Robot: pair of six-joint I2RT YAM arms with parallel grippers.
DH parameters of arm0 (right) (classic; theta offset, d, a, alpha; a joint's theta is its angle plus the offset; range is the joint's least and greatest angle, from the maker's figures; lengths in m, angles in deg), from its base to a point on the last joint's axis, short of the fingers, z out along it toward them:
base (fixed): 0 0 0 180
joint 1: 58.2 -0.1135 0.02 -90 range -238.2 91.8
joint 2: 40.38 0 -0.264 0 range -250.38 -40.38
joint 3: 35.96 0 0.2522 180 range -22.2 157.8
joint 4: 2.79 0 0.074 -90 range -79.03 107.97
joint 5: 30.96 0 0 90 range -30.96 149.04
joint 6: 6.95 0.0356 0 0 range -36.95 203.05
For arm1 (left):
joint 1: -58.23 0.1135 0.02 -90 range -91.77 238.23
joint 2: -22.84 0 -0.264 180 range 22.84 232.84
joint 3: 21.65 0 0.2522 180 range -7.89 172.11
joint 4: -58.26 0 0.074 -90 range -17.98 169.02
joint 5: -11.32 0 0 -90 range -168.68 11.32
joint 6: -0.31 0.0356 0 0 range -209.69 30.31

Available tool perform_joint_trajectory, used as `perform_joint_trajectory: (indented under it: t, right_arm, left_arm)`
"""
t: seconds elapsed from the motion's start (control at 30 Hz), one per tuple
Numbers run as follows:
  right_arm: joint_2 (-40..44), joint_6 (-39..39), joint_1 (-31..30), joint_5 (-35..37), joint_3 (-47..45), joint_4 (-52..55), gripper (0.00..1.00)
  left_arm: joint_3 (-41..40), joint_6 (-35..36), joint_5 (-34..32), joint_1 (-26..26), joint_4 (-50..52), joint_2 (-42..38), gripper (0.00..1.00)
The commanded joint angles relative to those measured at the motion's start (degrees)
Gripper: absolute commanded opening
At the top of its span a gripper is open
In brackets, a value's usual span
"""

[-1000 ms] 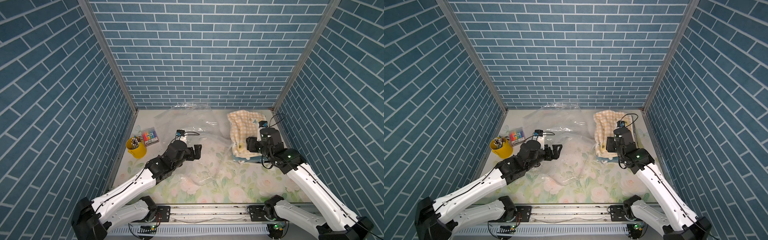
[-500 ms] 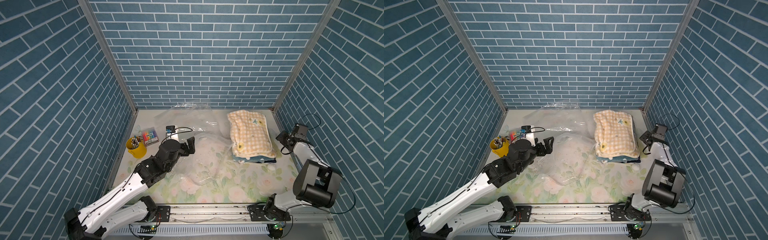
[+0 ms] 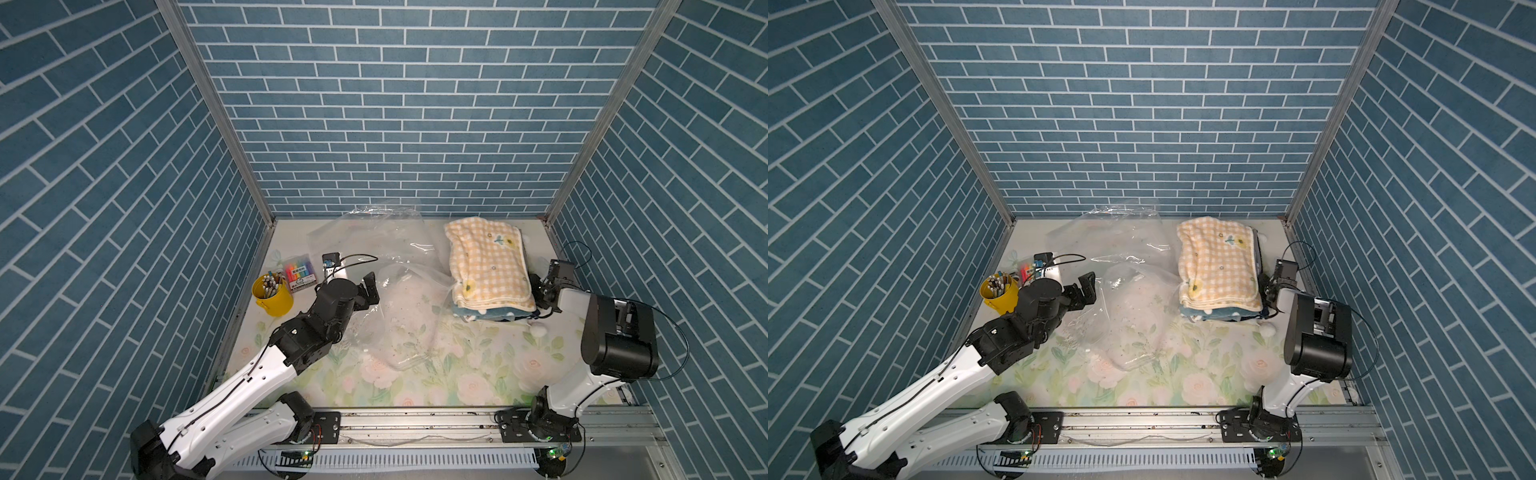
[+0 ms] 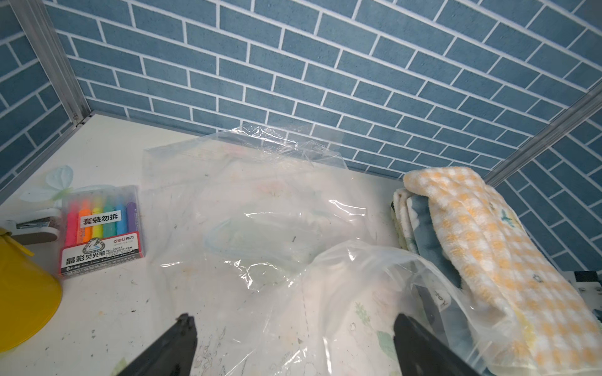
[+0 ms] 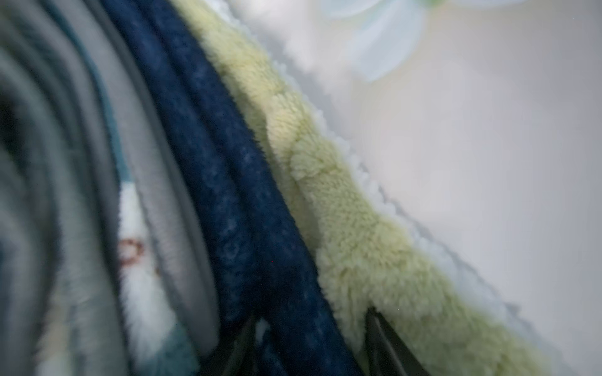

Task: Take the blanket out of the vacuum bag
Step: Reset both arms

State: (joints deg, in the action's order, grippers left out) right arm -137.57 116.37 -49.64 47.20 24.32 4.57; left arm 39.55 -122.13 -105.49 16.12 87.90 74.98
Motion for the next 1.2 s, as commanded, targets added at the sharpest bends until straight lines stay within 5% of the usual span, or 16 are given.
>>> perform_joint_trajectory:
  t: [0.0,0.23,0.43,0.47,0.53,0.6,0.7,0.77,0.9,1.0,1.17]
  right_arm:
    - [0.0,4.2,-1.8,-4.4,-2.8,-3.6,0.54]
    - [3.0,3.5,-1.7,-4.7,-2.2,-1.7,0.54]
    - [22.1,-2.6,-2.1,-2.5,-1.5,1.7,0.59]
    - [26.8,-4.8,-3.2,1.4,-1.5,2.2,0.74]
    - [34.9,-10.9,-7.1,15.7,-1.8,3.2,1.0]
    - [41.5,-17.3,-10.4,26.2,-7.2,-4.8,0.99]
    - [47.4,-34.0,-10.5,23.0,-20.9,-24.7,0.99]
    - [49.3,-37.9,-10.5,20.5,-30.6,-38.1,0.99]
    - [44.8,-35.5,-10.4,16.5,-41.9,-53.4,0.99]
    - [34.8,-37.6,-10.4,13.7,-46.1,-66.8,0.99]
    - [14.1,-33.5,-10.3,15.6,-50.8,-95.4,0.99]
  left_arm:
    - [0.2,0.3,0.1,0.7,-0.7,-0.8,0.99]
    - [-0.3,0.1,-2.7,0.8,-0.9,1.0,1.0]
    - [1.9,-1.1,-13.0,0.9,0.9,2.8,1.0]
    - [1.1,-0.6,-16.6,0.9,0.0,2.4,1.0]
    - [-4.3,5.1,-23.5,1.1,-8.5,0.5,1.0]
    - [-15.2,21.7,-28.4,2.2,-29.8,-1.8,1.0]
    - [-33.9,42.1,-27.8,7.1,-67.4,0.9,0.99]
    - [-39.7,40.0,-28.1,12.3,-79.0,6.4,1.0]
    - [-42.0,33.8,-20.0,19.4,-82.5,16.9,1.0]
    - [-43.3,37.1,-15.6,20.9,-94.0,22.4,1.0]
    - [-37.6,38.1,-6.6,24.9,-88.4,26.7,1.0]
